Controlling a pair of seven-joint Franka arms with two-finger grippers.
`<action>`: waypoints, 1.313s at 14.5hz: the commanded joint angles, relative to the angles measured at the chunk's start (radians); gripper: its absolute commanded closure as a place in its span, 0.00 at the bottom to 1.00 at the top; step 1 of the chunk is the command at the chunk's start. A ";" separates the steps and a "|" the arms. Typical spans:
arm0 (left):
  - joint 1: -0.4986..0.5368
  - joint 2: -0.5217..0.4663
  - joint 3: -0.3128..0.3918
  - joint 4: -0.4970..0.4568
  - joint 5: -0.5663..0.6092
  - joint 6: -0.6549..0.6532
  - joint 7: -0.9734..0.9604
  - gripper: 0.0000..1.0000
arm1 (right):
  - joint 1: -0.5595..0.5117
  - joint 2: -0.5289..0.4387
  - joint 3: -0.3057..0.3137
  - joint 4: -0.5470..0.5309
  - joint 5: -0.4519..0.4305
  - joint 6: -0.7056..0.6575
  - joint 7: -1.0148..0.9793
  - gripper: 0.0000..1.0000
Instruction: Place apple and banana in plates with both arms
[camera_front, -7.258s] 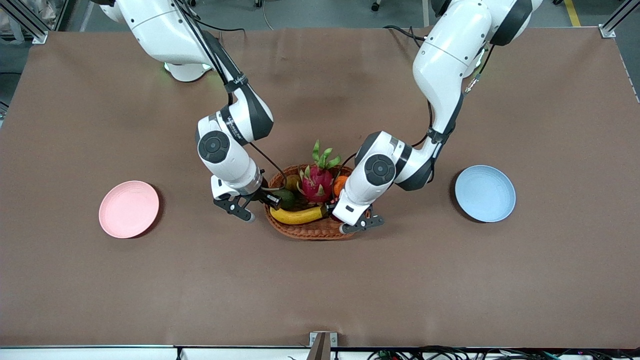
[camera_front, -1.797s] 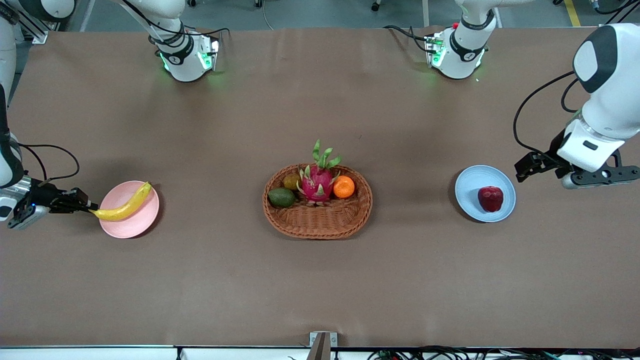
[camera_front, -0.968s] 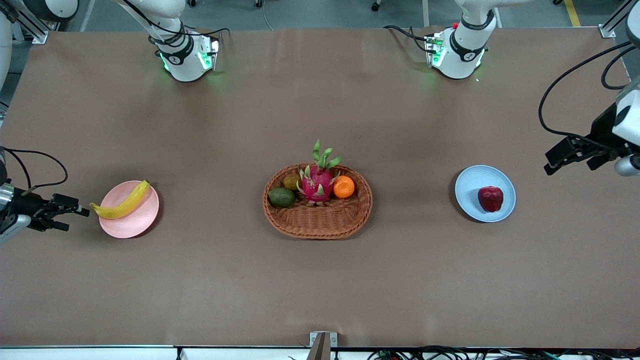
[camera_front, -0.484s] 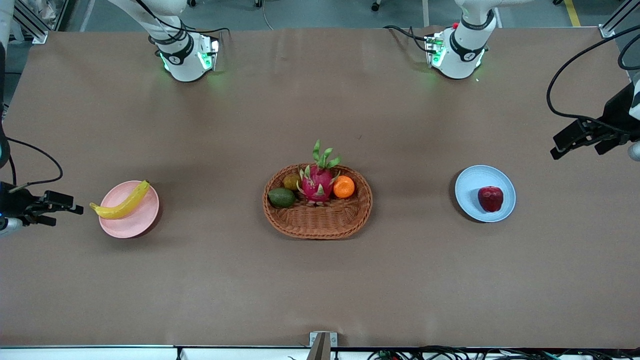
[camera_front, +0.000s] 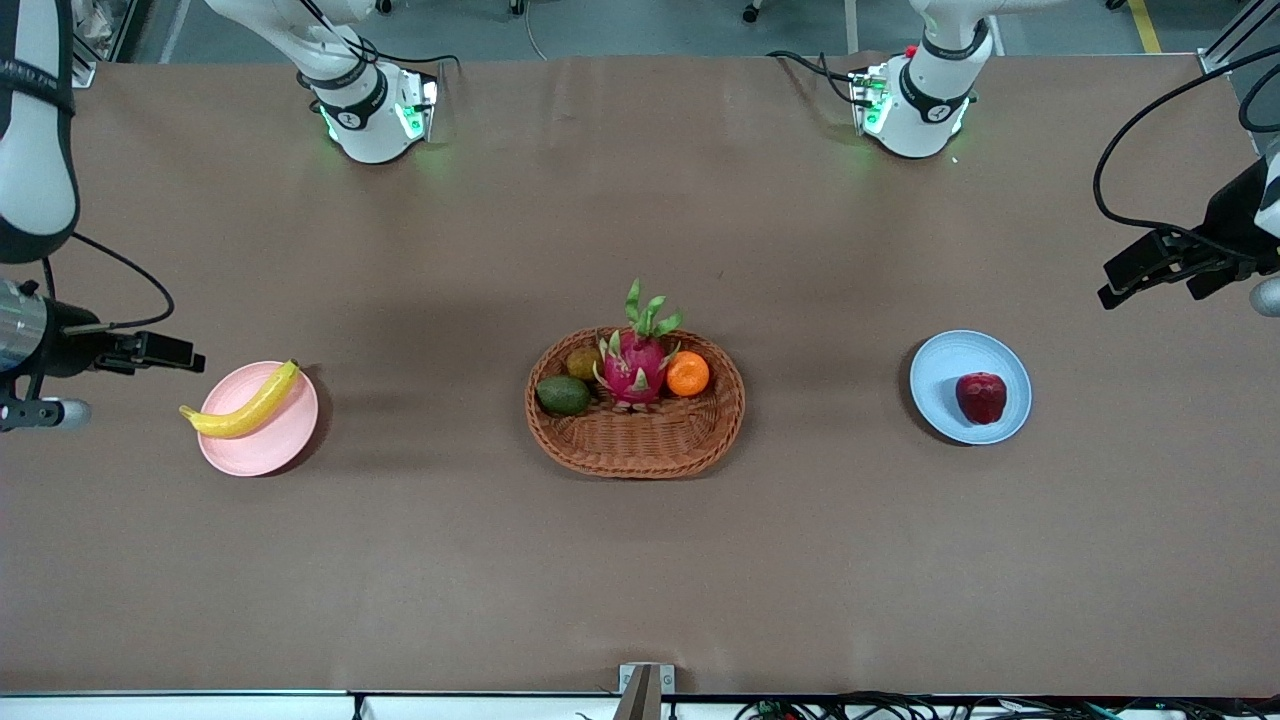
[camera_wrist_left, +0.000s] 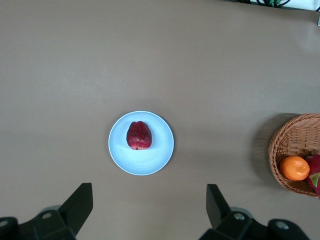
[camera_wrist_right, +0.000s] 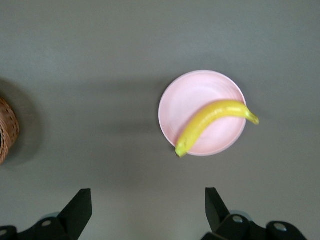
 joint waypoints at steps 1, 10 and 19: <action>0.004 0.010 -0.003 0.029 -0.013 -0.024 -0.010 0.00 | 0.013 -0.014 -0.004 0.092 -0.051 -0.125 0.049 0.00; 0.006 0.012 0.000 0.029 -0.020 -0.024 -0.009 0.00 | 0.013 -0.005 -0.003 0.253 -0.091 -0.190 0.040 0.00; 0.006 0.013 0.000 0.029 -0.019 -0.025 -0.009 0.00 | 0.035 -0.068 0.002 0.206 -0.078 -0.282 0.039 0.00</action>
